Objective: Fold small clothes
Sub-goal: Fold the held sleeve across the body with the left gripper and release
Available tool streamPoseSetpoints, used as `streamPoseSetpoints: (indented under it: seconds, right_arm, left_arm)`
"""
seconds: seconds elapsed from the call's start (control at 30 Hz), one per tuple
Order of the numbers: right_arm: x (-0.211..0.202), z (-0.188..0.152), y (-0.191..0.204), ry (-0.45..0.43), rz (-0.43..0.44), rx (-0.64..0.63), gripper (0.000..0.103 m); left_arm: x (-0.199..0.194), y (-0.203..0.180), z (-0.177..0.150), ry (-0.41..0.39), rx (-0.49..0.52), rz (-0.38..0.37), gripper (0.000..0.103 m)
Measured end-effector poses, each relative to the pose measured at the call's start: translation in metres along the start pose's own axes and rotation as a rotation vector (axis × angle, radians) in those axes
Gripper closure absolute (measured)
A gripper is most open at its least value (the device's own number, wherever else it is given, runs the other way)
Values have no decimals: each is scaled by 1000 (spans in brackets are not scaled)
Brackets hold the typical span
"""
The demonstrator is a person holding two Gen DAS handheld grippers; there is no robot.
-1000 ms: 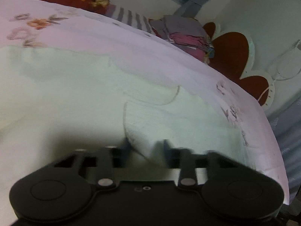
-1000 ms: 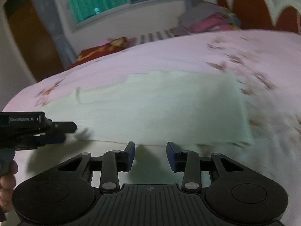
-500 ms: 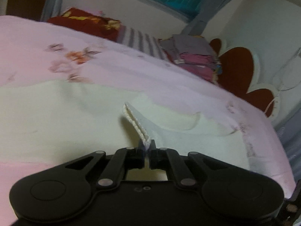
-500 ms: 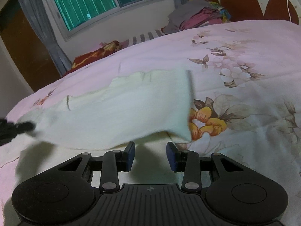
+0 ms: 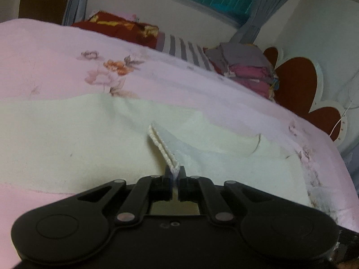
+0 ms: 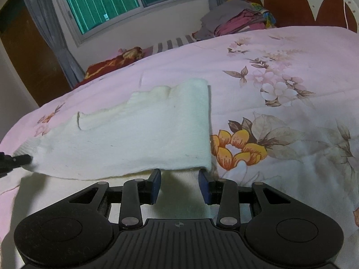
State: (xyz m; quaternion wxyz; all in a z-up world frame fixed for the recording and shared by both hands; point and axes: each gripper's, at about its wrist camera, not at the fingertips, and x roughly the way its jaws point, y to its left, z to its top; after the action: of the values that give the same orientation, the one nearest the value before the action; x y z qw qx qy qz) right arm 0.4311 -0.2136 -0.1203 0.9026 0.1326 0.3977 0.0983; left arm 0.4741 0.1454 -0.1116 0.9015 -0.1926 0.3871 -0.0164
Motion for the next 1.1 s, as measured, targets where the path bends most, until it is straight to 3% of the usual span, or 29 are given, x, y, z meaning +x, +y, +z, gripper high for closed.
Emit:
streamPoseSetpoints:
  seconds: [0.13,0.17,0.2,0.3,0.43,0.57,0.63,0.77,0.93,1.0,1.1]
  right_arm:
    - [-10,1,-1,-9,12,-4,67]
    - [-16,1,-2,-27,12,-2,82]
    - [-21,3,-2,-46,20,5,87]
    - [-25,11,2,-91,10,-5,88]
    - [6,13,8,0,-87,-65,88]
    - [4,14,9,3,-106,-58,88]
    - [-2,15,11,-26,-74,-52,88]
    - [-1,23,12,-56,-48,-35,88]
    - [23,41,29,-44,13,-62,88]
    - [37,42,43,-19,62,-100,88]
    - [55,41,64,23,124,-192,88]
  left_arm:
    - [1,5,-4,-2,-11,1,100]
    - [2,5,-5,-5,-11,-2,100]
    - [2,6,-6,-9,-14,-4,100]
    - [6,7,-8,-7,-22,7,100]
    - [7,11,-10,-15,-41,20,100]
    - [9,7,-13,-8,-16,41,99]
    - [8,10,-12,-2,-22,68,81]
    - [-22,15,-4,-157,-29,119,83]
    - [8,-18,10,-77,59,-25,67]
    - [26,-31,6,-48,114,-20,68]
    - [40,-25,1,-17,96,35,73]
